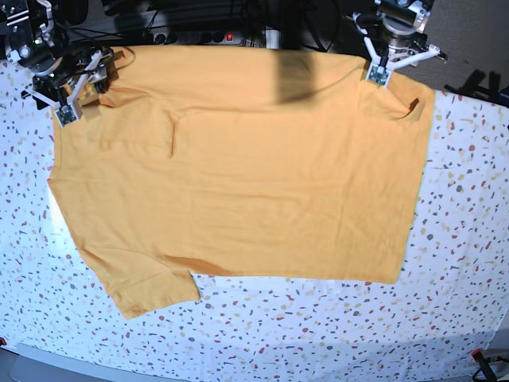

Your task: Fold the T-shirt properly

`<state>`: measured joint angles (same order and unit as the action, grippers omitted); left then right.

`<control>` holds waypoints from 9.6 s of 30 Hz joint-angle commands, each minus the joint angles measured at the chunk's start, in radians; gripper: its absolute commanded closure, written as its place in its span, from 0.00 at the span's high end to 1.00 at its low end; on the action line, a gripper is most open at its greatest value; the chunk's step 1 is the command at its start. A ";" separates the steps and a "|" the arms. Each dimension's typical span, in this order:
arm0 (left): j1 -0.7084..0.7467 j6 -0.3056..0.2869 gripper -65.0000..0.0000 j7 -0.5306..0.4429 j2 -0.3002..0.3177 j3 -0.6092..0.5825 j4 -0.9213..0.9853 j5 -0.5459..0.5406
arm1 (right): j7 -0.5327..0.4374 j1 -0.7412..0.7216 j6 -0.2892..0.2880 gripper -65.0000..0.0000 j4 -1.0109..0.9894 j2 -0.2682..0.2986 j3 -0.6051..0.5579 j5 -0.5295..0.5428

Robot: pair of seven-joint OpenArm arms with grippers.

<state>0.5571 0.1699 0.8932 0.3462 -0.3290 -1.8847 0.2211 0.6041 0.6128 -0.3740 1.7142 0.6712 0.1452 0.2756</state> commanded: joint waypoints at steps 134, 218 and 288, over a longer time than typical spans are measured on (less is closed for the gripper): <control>-1.456 -0.529 0.29 -0.720 -0.030 0.001 1.725 -0.667 | 0.250 -0.363 -0.172 0.65 0.466 -0.301 0.362 0.363; -1.441 -0.548 0.00 -0.634 -0.080 0.001 1.719 -0.615 | -0.098 -1.309 -0.074 0.07 -1.230 -0.164 -0.158 -0.045; -1.074 -0.567 0.00 0.072 0.186 0.094 0.606 -0.851 | 0.116 -0.840 -0.218 0.00 -0.320 0.004 0.079 -0.029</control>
<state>-0.4839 -0.3992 0.9836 0.5152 -0.2462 -1.2652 -0.6277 0.7357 -0.2047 -0.5987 1.3773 0.6502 0.2131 0.2447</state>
